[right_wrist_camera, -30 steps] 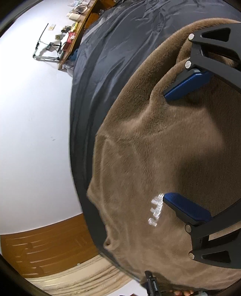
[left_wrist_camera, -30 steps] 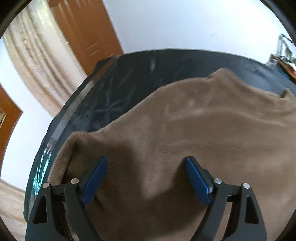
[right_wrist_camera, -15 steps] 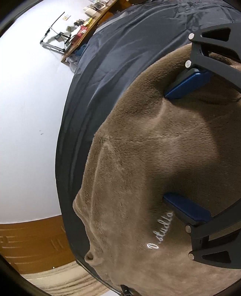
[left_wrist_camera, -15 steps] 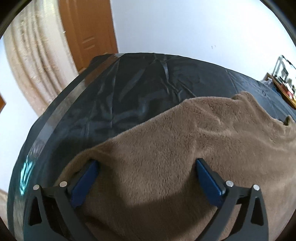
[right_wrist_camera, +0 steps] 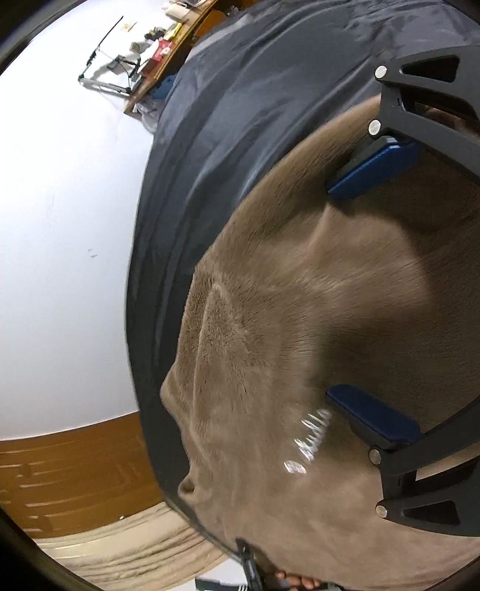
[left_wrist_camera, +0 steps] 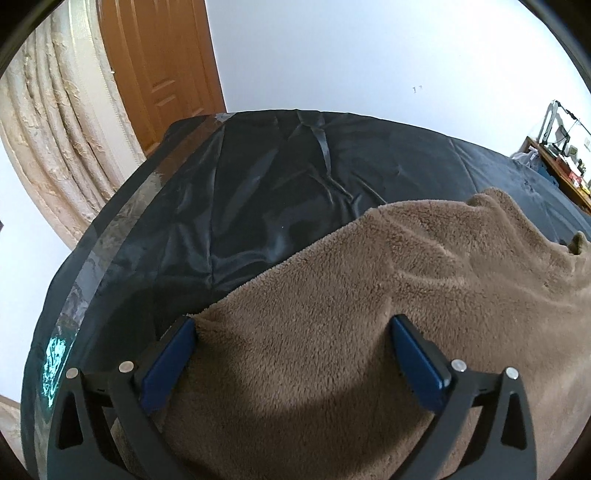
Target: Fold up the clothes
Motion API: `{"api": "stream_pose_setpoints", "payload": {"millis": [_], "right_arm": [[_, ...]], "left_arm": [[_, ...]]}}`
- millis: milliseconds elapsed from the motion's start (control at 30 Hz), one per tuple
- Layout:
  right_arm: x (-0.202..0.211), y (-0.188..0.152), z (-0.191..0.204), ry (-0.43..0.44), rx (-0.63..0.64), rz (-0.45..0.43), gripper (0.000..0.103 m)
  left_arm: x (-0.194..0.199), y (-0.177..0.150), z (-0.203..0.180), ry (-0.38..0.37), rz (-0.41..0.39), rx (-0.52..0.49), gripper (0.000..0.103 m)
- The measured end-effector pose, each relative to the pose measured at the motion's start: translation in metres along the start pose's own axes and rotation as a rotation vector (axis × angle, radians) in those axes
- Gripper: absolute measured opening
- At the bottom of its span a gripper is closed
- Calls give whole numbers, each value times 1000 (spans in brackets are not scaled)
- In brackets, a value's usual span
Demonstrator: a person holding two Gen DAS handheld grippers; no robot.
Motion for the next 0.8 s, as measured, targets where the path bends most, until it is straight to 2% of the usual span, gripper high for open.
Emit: {"api": "stream_pose_setpoints", "payload": {"millis": [100, 200, 333, 500, 667, 800], "right_arm": [[46, -8, -12, 12, -16, -50, 102], [91, -18, -28, 5, -38, -83, 102], [144, -39, -58, -1, -110, -148, 102], [225, -66, -82, 23, -201, -321, 102], [303, -83, -77, 23, -146, -469, 102], [354, -97, -57, -55, -36, -553, 102]], "left_arm": [[16, -4, -11, 33, 22, -4, 103], [33, -5, -24, 21, 42, -3, 103], [72, -10, -53, -72, 38, -22, 103], [118, -20, -103, -191, 17, -99, 103], [161, -32, -157, -321, 5, -139, 103], [186, -40, -191, -389, -22, -177, 103]]}}
Point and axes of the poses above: each gripper's, at about its wrist camera, not at the fingertips, and x roughly against the way its jaws point, z to its left, y to its top, the point moved 2 cm from there along -x, roughly the way its jaws point, and after that the axes turned 15 degrees about -z, right-handed, at the moved point
